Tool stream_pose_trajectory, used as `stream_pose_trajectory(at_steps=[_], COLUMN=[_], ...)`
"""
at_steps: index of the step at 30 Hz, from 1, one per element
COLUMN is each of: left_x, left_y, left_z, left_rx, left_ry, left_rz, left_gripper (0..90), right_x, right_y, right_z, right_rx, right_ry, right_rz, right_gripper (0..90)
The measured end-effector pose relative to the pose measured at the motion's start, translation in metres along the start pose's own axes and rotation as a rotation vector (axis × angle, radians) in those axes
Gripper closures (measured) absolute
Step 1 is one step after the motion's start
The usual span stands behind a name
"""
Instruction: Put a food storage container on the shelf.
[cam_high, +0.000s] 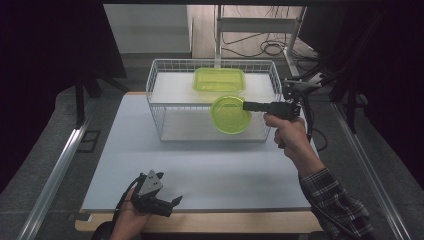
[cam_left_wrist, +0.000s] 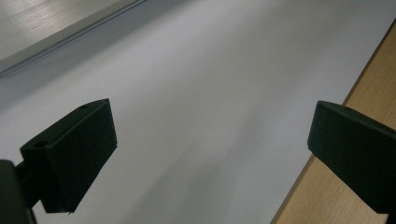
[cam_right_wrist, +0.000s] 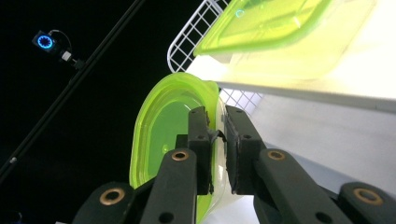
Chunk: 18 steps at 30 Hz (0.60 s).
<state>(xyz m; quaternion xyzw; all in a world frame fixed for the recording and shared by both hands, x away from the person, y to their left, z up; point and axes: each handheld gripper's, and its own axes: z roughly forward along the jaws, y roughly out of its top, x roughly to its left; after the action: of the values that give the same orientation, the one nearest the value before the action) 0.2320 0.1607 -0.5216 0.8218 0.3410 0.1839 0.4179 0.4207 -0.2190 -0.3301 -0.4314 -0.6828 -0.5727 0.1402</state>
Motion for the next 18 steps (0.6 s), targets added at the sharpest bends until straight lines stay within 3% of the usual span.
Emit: stream_pose_trajectory(at_steps=[18], left_x=[-0.002], left_y=[0.0], left_z=[0.001], left_rx=[0.006], left_ry=[0.002], left_rz=[0.011], left_gripper=[1.2], right_x=[0.02], right_y=[0.039], right_z=[0.003], right_rx=[-0.051], right_ry=[-0.018], right_rz=[-0.009], right_gripper=[81.2])
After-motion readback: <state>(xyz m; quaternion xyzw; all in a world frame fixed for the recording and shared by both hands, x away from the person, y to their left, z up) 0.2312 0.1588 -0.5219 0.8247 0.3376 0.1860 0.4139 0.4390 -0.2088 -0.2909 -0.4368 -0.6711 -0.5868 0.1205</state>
